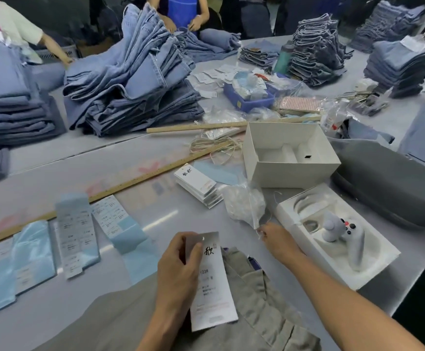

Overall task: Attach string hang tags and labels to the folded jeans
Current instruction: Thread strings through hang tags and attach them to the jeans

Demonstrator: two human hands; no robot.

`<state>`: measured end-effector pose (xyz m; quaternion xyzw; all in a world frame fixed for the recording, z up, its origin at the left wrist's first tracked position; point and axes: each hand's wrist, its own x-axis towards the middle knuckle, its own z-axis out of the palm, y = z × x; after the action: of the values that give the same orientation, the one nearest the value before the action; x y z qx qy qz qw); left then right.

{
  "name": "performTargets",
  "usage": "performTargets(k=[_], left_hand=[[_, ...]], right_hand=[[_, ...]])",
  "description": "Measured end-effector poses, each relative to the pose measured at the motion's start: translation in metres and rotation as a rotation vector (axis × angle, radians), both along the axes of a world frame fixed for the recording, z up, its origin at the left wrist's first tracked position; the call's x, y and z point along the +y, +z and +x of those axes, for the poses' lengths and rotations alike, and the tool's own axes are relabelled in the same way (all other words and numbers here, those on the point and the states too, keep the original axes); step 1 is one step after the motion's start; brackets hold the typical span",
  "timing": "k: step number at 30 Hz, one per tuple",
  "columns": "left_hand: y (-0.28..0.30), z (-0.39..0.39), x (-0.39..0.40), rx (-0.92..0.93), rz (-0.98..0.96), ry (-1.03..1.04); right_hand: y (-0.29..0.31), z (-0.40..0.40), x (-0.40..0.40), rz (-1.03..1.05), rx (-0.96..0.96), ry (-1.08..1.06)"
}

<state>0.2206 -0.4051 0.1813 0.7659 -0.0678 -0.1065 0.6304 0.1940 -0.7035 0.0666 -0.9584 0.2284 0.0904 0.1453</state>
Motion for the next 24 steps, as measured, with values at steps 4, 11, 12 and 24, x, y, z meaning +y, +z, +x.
performTargets(k=[4,11,12,24], left_hand=[[-0.003,0.002,-0.002,0.002,-0.014,-0.010],[-0.002,0.004,-0.003,0.019,-0.039,-0.020],[-0.002,0.004,-0.003,0.022,-0.041,-0.019],[0.006,0.002,-0.002,0.123,-0.118,-0.023]], right_hand=[[-0.013,0.009,-0.005,-0.063,-0.014,0.046],[-0.025,0.005,-0.010,-0.115,-0.041,0.083],[-0.024,0.005,-0.009,-0.077,-0.087,0.046],[0.029,-0.032,0.014,0.328,-0.784,-0.480]])
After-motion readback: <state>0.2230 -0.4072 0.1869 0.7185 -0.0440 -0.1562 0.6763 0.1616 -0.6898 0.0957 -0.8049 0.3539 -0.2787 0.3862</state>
